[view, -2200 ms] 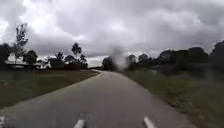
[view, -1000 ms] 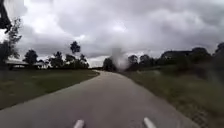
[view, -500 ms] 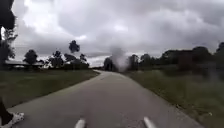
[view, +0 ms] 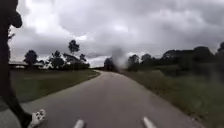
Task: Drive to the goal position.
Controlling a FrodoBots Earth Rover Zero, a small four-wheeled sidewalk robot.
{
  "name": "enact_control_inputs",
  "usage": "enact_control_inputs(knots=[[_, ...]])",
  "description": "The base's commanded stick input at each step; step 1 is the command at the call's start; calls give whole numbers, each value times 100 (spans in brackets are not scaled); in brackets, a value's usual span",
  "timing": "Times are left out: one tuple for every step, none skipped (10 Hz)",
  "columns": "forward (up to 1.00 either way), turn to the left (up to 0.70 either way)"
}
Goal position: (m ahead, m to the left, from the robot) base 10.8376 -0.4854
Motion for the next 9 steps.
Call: enact_control_inputs(knots=[[70,0],[70,0],[70,0],[70,0],[70,0],[70,0],[70,0],[70,0],[70,0]])
